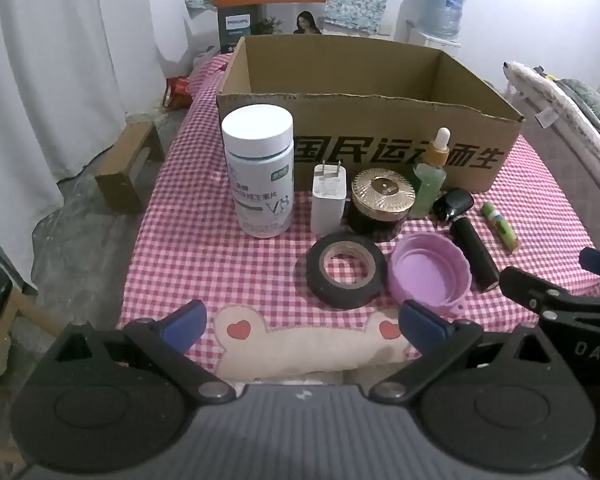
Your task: Organize rigid objects
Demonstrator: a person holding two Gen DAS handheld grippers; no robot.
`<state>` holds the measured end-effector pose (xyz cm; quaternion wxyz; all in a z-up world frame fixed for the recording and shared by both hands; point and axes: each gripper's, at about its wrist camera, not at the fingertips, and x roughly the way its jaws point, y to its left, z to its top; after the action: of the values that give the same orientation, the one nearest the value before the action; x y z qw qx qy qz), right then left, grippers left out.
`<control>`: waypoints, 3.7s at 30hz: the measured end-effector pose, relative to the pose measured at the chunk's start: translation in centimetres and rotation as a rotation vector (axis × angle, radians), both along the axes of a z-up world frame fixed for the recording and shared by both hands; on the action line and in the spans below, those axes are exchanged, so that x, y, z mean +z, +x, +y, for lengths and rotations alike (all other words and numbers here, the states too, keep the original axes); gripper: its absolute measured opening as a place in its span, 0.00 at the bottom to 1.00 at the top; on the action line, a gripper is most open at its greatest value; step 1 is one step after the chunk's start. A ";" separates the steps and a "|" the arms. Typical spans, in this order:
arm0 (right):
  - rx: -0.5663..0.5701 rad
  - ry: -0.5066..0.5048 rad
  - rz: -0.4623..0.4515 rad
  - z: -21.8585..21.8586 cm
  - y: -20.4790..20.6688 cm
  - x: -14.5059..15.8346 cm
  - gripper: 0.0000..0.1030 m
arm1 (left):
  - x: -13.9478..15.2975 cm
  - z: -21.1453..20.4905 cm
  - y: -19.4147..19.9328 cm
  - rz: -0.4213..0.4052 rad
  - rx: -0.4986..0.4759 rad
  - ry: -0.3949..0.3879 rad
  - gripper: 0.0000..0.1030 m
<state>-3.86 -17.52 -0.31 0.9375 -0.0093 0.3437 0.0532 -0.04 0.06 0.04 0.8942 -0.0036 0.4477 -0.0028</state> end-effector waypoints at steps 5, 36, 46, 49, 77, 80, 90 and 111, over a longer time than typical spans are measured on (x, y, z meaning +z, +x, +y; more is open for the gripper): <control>0.005 -0.001 0.013 0.0 0.1 -0.1 0.99 | -0.1 0.3 0.0 -0.001 0.004 0.003 1.00; 0.015 0.039 0.031 0.2 0.4 0.3 0.99 | -0.1 0.1 0.1 0.004 0.033 0.031 1.00; 0.020 0.035 0.032 0.3 0.4 0.3 0.99 | 0.0 0.2 0.1 0.004 0.033 0.037 1.00; 0.021 0.036 0.033 0.3 0.4 0.2 0.99 | 0.0 0.2 0.1 0.003 0.033 0.038 1.00; 0.006 0.034 0.044 -0.2 0.8 -0.4 0.99 | -0.5 0.0 0.8 0.018 0.016 0.047 1.00; -0.002 0.034 0.052 -0.3 1.0 -0.6 0.99 | -0.8 -0.2 1.1 0.016 0.000 0.048 1.00; 0.001 0.062 0.034 -1.2 1.8 -1.1 0.99 | -0.9 -1.5 2.1 -0.040 -0.120 0.040 0.98; 0.101 0.205 0.268 -10.2 13.2 -3.4 0.40 | -1.1 -12.2 7.4 -0.060 -0.608 -0.086 0.64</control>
<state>9.30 -27.71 -3.72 0.8756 0.0764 0.4572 0.1357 7.40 -12.16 -1.11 0.8641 0.0926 0.4011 -0.2895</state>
